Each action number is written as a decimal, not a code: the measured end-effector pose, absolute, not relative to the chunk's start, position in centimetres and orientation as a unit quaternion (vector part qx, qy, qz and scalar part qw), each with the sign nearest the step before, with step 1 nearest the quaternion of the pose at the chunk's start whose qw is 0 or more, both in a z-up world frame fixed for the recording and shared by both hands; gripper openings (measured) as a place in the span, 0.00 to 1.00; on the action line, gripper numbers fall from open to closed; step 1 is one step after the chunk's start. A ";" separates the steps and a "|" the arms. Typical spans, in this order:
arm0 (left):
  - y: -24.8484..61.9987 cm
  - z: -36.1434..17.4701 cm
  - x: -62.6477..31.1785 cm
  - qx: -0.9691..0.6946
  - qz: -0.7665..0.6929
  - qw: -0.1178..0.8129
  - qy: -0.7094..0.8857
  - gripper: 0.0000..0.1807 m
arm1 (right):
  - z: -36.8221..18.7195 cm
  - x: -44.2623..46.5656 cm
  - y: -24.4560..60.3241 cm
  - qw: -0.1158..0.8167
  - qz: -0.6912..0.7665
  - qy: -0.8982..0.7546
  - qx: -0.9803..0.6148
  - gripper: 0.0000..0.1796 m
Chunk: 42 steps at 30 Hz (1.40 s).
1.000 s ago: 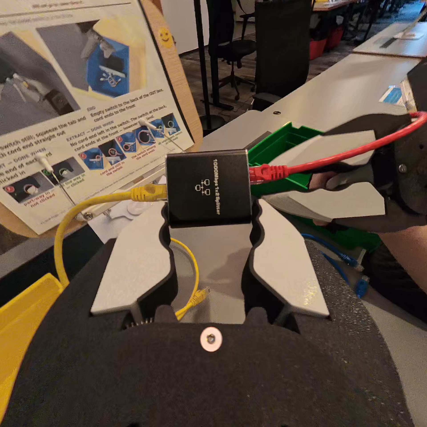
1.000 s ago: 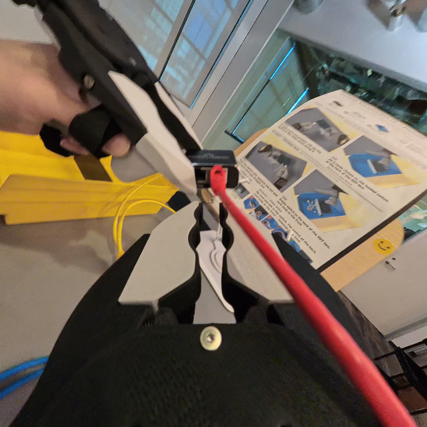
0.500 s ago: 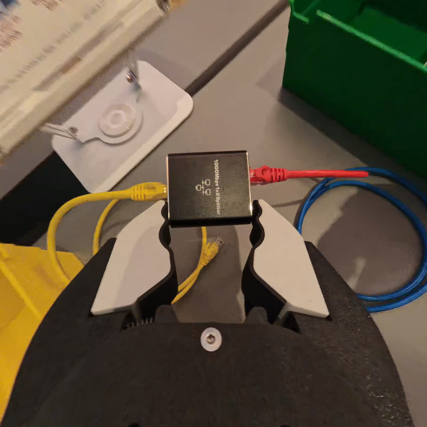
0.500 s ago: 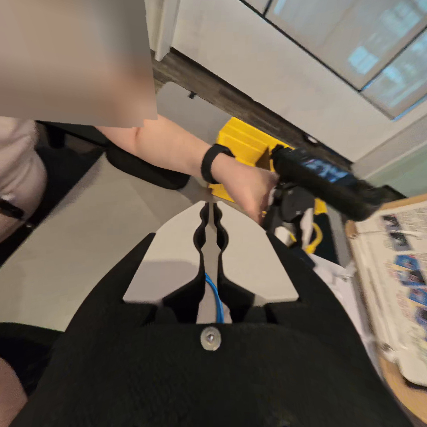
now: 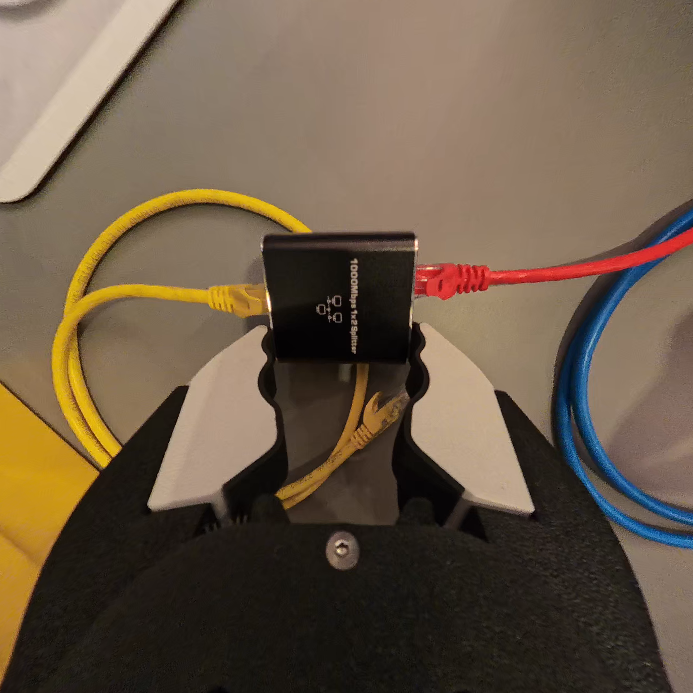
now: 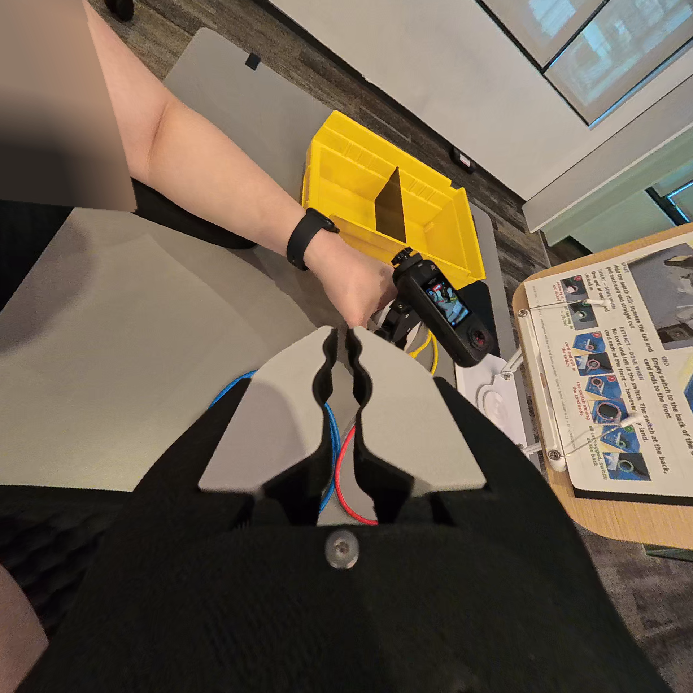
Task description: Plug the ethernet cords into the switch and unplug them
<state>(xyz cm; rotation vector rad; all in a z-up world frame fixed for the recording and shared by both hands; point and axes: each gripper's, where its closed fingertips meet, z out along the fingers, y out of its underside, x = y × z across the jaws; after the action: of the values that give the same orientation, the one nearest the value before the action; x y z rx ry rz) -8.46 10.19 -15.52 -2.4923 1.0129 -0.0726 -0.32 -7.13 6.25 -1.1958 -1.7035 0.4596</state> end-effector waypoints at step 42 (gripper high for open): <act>-10.6 -14.9 8.0 -0.663 -0.231 0.151 0.696 0.14 | 12.4 6.9 -13.5 0.608 0.158 -0.661 -0.411 0.03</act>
<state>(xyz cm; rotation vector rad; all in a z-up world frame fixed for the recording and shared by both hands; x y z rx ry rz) 8.00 -10.61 -14.87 -1.9034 1.9989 -0.6642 6.92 -13.46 12.37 -0.9491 -1.5282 0.3648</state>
